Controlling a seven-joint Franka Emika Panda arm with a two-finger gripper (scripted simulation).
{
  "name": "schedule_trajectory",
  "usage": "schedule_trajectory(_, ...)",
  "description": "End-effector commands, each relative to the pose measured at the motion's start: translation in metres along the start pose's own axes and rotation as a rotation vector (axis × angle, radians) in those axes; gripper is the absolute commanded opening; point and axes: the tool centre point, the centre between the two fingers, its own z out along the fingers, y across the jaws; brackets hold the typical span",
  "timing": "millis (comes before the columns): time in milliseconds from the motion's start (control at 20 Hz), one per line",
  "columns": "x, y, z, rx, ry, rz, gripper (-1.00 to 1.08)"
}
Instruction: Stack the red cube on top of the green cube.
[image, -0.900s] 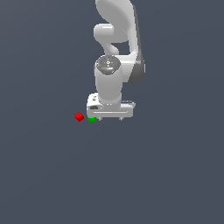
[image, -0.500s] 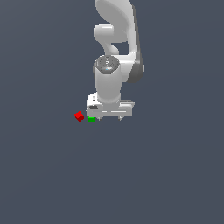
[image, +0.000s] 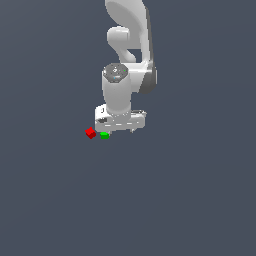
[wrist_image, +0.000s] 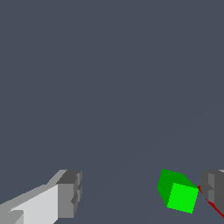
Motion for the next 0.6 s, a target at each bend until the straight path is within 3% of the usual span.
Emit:
schedule_trajectory(0, -0.01, 0.008, 0.005, -0.001, 0.002, -0.039, 1.0)
schedule_trajectory(550, -0.052, 0.052, 0.027, -0.008, 0.01, -0.231, 1.0)
